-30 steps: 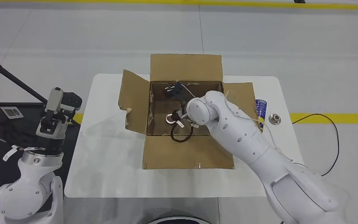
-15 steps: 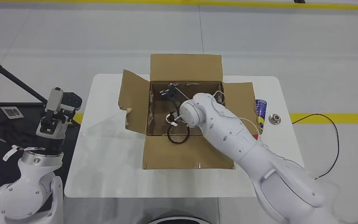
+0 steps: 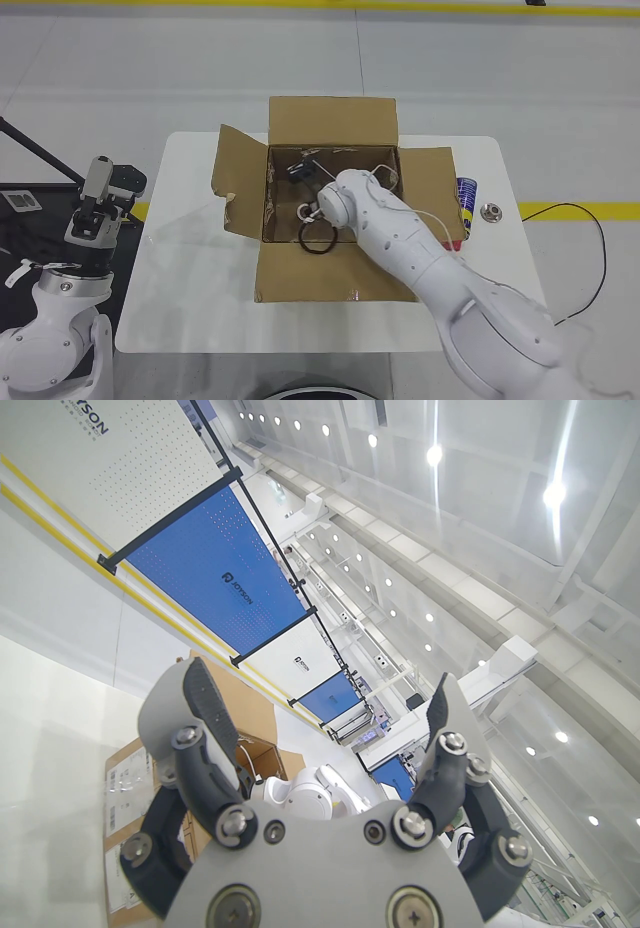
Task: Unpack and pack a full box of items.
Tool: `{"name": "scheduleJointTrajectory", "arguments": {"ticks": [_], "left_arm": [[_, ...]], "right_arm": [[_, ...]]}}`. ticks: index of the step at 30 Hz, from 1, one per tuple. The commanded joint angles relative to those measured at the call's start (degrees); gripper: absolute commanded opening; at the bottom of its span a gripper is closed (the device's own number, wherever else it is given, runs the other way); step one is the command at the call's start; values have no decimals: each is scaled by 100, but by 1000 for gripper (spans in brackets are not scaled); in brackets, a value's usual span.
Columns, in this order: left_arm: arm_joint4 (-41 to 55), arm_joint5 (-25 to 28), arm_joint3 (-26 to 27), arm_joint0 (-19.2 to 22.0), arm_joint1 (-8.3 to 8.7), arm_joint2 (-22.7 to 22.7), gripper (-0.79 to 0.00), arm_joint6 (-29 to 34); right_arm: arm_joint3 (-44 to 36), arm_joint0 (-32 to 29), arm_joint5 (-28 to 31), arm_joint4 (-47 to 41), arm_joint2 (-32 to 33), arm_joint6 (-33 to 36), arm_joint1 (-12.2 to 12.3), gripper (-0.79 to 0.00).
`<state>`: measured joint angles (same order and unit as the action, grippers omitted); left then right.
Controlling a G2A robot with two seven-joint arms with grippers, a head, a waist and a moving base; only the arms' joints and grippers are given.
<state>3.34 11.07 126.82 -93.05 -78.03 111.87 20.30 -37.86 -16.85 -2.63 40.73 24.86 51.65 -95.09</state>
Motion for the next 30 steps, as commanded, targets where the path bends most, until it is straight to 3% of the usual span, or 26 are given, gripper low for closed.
{"name": "scheduleJointTrajectory", "arguments": {"ticks": [1, 6, 8, 21, 30], "left_arm": [[0, 0, 0, 0, 0, 0, 0, 0], [0, 0, 0, 0, 0, 0, 0, 0], [0, 0, 0, 0, 0, 0, 0, 0], [0, 0, 0, 0, 0, 0, 0, 0], [0, 0, 0, 0, 0, 0, 0, 0]], "right_arm": [[80, 7, 37, 15, -3, -1, -46, -533], [254, 31, 79, 80, -4, -19, -157, -742], [319, 44, 109, 99, 5, -25, -194, -785], [432, 304, 303, -54, 494, -4, -164, -785], [-515, 207, 767, -255, 1330, 511, 310, -785]]}}
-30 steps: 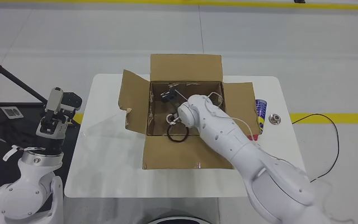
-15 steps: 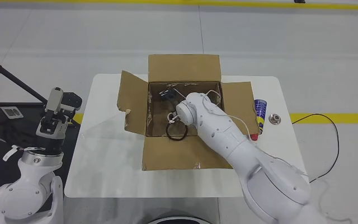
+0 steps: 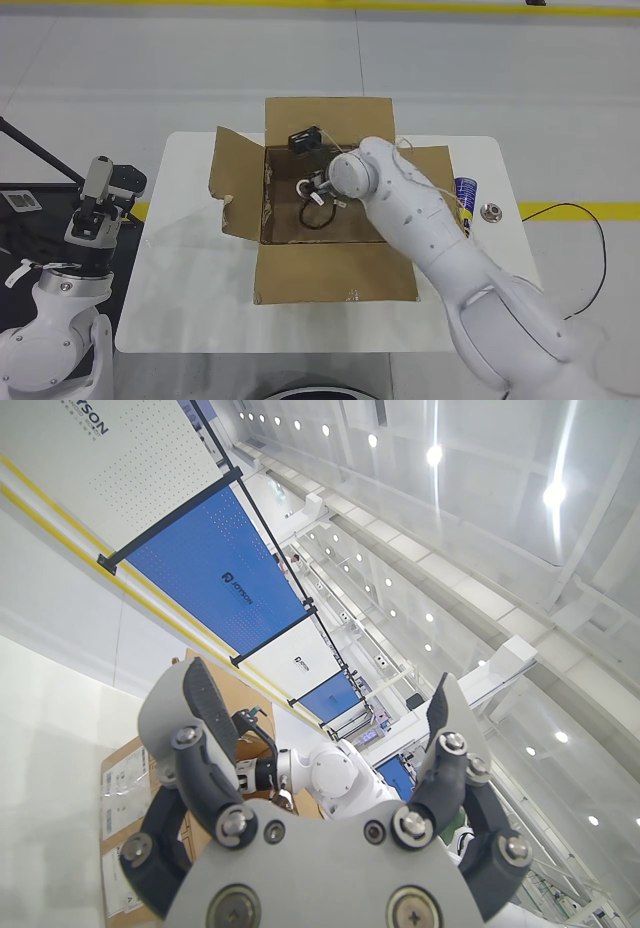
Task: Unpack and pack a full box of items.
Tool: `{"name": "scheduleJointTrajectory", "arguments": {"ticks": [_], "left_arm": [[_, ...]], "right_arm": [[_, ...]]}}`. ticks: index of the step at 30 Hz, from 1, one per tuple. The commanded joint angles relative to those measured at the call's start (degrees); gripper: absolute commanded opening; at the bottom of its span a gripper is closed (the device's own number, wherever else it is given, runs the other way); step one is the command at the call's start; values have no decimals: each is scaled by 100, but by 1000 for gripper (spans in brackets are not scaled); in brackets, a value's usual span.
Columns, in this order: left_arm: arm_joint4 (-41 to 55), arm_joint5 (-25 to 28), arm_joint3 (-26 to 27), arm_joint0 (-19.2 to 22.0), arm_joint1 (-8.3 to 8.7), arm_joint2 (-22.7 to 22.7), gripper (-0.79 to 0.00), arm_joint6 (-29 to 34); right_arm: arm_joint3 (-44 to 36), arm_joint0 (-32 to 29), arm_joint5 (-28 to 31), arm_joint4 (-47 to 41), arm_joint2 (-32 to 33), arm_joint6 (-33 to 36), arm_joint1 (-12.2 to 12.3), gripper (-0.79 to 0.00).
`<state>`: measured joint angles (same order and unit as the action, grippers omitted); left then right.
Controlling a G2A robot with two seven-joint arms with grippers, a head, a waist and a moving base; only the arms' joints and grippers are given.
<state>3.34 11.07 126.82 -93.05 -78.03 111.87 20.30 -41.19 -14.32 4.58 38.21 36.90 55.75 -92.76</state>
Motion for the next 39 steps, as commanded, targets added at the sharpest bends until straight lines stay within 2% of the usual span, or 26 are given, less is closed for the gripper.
{"name": "scheduleJointTrajectory", "arguments": {"ticks": [1, 5, 9, 14, 20, 27, 30, 34, 39], "left_arm": [[0, 0, 0, 0, 0, 0, 0, 0], [0, 0, 0, 0, 0, 0, 0, 0], [0, 0, 0, 0, 0, 0, 0, 0], [0, 0, 0, 0, 0, 0, 0, 0], [0, 0, 0, 0, 0, 0, 0, 0], [0, 0, 0, 0, 0, 0, 0, 0], [0, 0, 0, 0, 0, 0, 0, 0], [0, 0, 0, 0, 0, 0, 0, 0], [0, 0, 0, 0, 0, 0, 0, 0]], "right_arm": [[-386, -111, 75, 19, 253, 196, 161, -785], [-1548, -580, 71, 169, 885, 643, 536, -785], [-3118, -1368, 61, 294, 1718, 1148, 914, -785], [-4724, -2330, 185, 108, 2613, 1506, 1205, -785], [-5728, -2969, 122, -440, 3452, 1180, 1359, -785], [-6413, -3523, 192, -1325, 4358, 748, 1486, -785], [-6737, -3784, -37, -1071, 4747, 410, 1547, -785], [-7239, -4216, -743, 194, 5201, 3, 1642, -785], [-7549, -4728, -1499, 1647, 5580, 243, 1750, -785]]}}
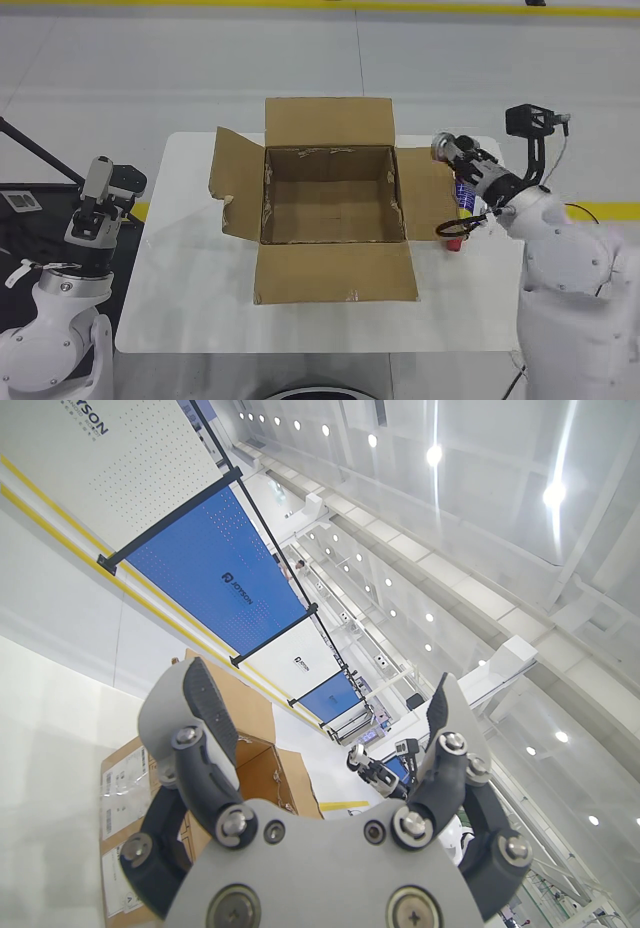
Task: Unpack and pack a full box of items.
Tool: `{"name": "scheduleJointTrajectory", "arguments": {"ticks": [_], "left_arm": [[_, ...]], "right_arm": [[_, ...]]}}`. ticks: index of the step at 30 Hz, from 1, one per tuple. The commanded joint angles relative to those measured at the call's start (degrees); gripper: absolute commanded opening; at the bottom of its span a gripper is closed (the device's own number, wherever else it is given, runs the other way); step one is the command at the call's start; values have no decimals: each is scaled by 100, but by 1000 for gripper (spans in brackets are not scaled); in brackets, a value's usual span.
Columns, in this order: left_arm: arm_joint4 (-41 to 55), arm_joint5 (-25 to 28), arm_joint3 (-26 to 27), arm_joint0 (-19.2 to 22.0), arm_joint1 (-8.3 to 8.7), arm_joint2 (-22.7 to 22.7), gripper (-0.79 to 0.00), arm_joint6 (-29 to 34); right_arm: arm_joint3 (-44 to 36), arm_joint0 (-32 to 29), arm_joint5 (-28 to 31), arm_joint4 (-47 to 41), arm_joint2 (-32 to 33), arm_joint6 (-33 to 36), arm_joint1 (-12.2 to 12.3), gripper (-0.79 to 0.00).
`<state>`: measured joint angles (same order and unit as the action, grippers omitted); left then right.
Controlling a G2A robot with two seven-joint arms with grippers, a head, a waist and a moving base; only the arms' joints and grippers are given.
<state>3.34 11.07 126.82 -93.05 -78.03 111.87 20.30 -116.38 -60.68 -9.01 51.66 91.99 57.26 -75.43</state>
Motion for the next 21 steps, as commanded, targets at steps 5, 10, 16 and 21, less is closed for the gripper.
{"name": "scheduleJointTrajectory", "arguments": {"ticks": [5, 10, 16, 21], "left_arm": [[0, 0, 0, 0, 0, 0, 0, 0], [0, 0, 0, 0, 0, 0, 0, 0], [0, 0, 0, 0, 0, 0, 0, 0], [0, 0, 0, 0, 0, 0, 0, 0]], "right_arm": [[141, -494, -588, 1257, 399, 595, 101, -785], [746, -603, -687, 2025, 431, 1069, 163, -785], [1429, -531, -882, 2684, 447, 1434, 208, -785], [2015, -376, -887, 3116, 356, 1851, 233, -785]]}}
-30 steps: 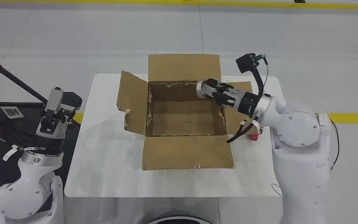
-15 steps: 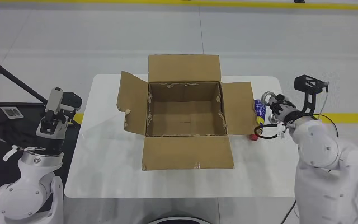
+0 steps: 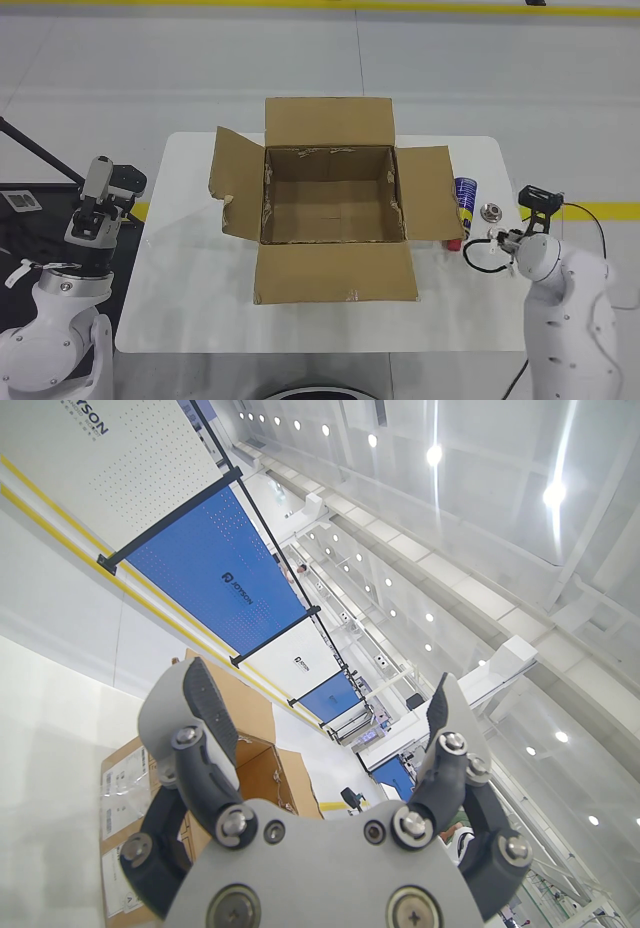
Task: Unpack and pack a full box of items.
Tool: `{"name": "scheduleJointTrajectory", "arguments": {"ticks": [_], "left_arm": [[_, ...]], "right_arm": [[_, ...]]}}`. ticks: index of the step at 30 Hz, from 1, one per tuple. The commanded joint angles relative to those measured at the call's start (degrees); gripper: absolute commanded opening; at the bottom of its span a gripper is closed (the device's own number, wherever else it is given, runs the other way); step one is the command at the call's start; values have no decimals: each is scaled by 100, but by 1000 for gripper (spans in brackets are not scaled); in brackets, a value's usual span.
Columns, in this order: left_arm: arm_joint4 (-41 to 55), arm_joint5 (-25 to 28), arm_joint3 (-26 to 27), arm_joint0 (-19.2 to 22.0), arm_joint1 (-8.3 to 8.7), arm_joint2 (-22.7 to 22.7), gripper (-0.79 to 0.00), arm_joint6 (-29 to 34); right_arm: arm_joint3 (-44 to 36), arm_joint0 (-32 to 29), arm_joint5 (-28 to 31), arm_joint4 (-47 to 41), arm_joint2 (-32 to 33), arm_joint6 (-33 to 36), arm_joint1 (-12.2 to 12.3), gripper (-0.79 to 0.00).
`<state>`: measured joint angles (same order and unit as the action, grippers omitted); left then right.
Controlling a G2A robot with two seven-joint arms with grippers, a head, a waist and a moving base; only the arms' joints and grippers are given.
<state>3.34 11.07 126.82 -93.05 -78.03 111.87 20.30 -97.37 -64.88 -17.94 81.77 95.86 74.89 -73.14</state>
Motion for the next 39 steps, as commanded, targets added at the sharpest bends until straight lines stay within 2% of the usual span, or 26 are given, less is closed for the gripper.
{"name": "scheduleJointTrajectory", "arguments": {"ticks": [1, 7, 19, 23, 34, 35, 37, 39], "left_arm": [[0, 0, 0, 0, 0, 0, 0, 0], [0, 0, 0, 0, 0, 0, 0, 0], [0, 0, 0, 0, 0, 0, 0, 0], [0, 0, 0, 0, 0, 0, 0, 0], [0, 0, 0, 0, 0, 0, 0, 0], [0, 0, 0, 0, 0, 0, 0, 0], [0, 0, 0, 0, 0, 0, 0, 0], [0, 0, 0, 0, 0, 0, 0, 0]], "right_arm": [[208, 94, 13, 119, -58, 156, 4, -785], [680, 299, 85, 17, -110, 260, 2, -785], [1279, 497, 142, -166, -114, -36, 8, -782], [1343, 530, 154, -157, -156, -45, 9, -622], [1378, 574, 179, -281, -159, -85, 20, -591], [1338, 569, 174, -279, -145, -80, 23, -566], [1210, 554, 159, -281, -107, -81, 31, -443], [1043, 533, 134, -283, -51, -69, 41, -132]]}}
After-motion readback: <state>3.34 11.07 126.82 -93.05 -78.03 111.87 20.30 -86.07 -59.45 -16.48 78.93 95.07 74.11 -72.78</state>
